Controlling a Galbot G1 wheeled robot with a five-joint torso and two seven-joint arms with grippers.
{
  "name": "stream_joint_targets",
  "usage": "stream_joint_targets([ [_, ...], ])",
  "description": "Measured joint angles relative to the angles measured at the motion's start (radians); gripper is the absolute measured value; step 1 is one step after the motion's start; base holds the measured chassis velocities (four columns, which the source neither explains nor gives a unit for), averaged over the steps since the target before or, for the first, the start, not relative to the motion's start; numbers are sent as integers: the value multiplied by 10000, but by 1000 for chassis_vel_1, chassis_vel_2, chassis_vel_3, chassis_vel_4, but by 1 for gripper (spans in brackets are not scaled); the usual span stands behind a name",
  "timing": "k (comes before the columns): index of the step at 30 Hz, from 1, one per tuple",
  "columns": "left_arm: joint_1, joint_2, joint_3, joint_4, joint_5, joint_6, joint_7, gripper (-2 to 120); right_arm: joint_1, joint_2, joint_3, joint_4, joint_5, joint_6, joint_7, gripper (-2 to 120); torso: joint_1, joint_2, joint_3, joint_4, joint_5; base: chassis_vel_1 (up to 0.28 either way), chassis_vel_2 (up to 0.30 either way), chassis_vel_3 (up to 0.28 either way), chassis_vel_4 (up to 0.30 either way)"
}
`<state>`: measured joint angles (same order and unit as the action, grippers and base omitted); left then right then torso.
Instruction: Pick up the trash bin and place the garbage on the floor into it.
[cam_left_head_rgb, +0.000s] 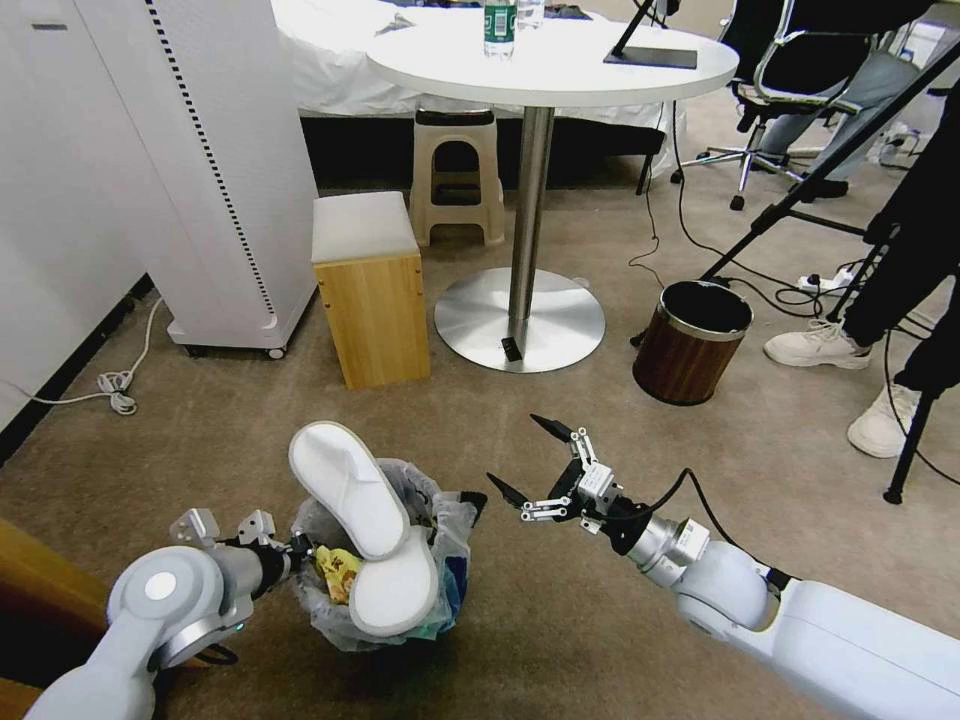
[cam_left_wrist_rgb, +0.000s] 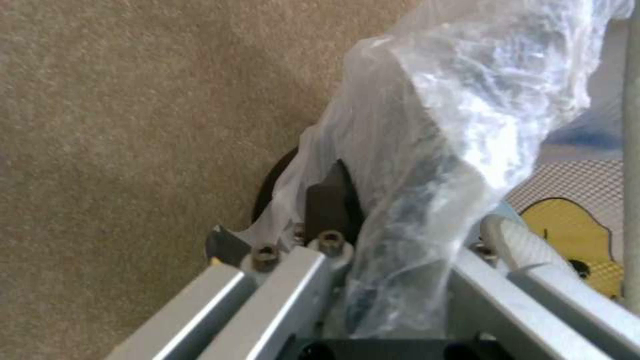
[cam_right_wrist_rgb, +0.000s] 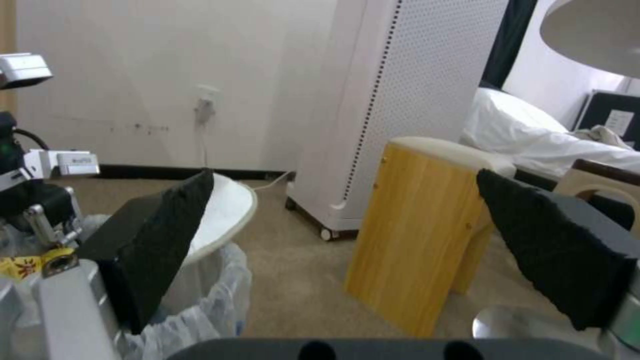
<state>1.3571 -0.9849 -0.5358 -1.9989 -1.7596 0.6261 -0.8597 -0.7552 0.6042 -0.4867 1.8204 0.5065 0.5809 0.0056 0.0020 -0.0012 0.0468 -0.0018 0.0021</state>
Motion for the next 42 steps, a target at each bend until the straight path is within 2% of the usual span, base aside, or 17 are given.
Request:
stream_joint_targets([
  [1, 5, -35, 23, -1, 33, 0, 12, 12, -12, 6, 9, -5, -12, 21, -1, 100, 0, 0, 0, 0, 1, 0, 0, 0, 0],
  [4, 20, -95, 60, -33, 97, 0, 18, 20, -24, 11, 42, -36, -61, 55, -23, 100, 0, 0, 0, 0, 1, 0, 0, 0, 0],
  [6, 32, -111, 70, -59, 106, 0, 19, 21, -32, 15, 47, -46, -77, 61, -27, 100, 0, 0, 0, 0, 1, 0, 0, 0, 0],
  [8, 79, -122, 88, -149, 145, 0, 18, 29, -56, 13, 53, -51, -100, 69, -29, 100, 0, 0, 0, 0, 1, 0, 0, 0, 0],
  [13, 152, -122, 57, -238, 200, 0, 19, 37, -58, 29, 46, -47, -139, 64, -30, 100, 0, 0, 0, 0, 1, 0, 0, 0, 0],
  [18, 338, -64, -140, -549, 277, -2, 91, 55, -81, 54, 42, -40, -163, 65, -29, 100, 0, 0, 0, 0, 0, 0, 0, 0, 0],
  [19, 338, -64, -140, -549, 277, -2, 91, 55, -81, 54, 42, -40, -163, 65, -29, 100, 0, 0, 0, 0, 0, 0, 0, 0, 0],
  [21, 467, 33, -233, -881, 303, -3, 97, 67, -91, 71, 28, -29, -184, 56, -29, 100, 0, 0, 0, 0, 0, 0, 0, 0, 0],
  [23, 503, 59, -258, -962, 305, -3, 97, 70, -92, 81, 23, -29, -189, 51, -29, 100, 0, 0, 0, 0, 0, 0, 0, 0, 0],
  [25, 642, 124, -334, -1187, 367, -6, 97, 81, -83, 99, 7, -18, -198, 36, -27, 100, 0, 0, 0, 0, 0, 0, 0, 0, 0],
  [29, 855, 186, -465, -1459, 894, -5, 262, 95, -145, 116, 56, -27, -254, 31, 13, 100, 0, 0, 0, 1, 0, 0, 0, 0, 0],
  [34, 1014, 211, -572, -1713, 1624, 2, 635, 97, -263, 86, 227, 10, -238, 16, 111, 100, 0, 0, 0, 0, 0, 0, 0, 0, 0],
  [37, 1171, 210, -759, -1952, 2769, 38, 1192, 99, -391, 108, 620, 46, -209, -60, 312, 100, 0, 0, 0, 0, -1, 0, 0, 0, 0],
  [38, 1171, 210, -759, -1952, 2769, 38, 1192, 99, -391, 108, 620, 46, -209, -60, 312, 100, 0, 0, 0, 0, -1, 0, 0, 0, 0],
  [40, 1306, 173, -947, -2045, 3698, -3, 1802, 99, -413, 223, 924, 72, -93, -200, 548, 100, 0, 0, 0, -1, 0, 0, 0, 0, 0],
  [41, 1306, 173, -947, -2045, 3698, -3, 1802, 99, -413, 223, 924, 72, -93, -200, 548, 100, 0, 0, 0, -1, 0, 0, 0, 0, 0],
  [42, 1365, 154, -1025, -2059, 4087, -47, 2091, 99, -411, 330, 1087, 63, -64, -238, 720, 100, 0, 0, 0, -1, -1, 0, 0, 0, 0],
])
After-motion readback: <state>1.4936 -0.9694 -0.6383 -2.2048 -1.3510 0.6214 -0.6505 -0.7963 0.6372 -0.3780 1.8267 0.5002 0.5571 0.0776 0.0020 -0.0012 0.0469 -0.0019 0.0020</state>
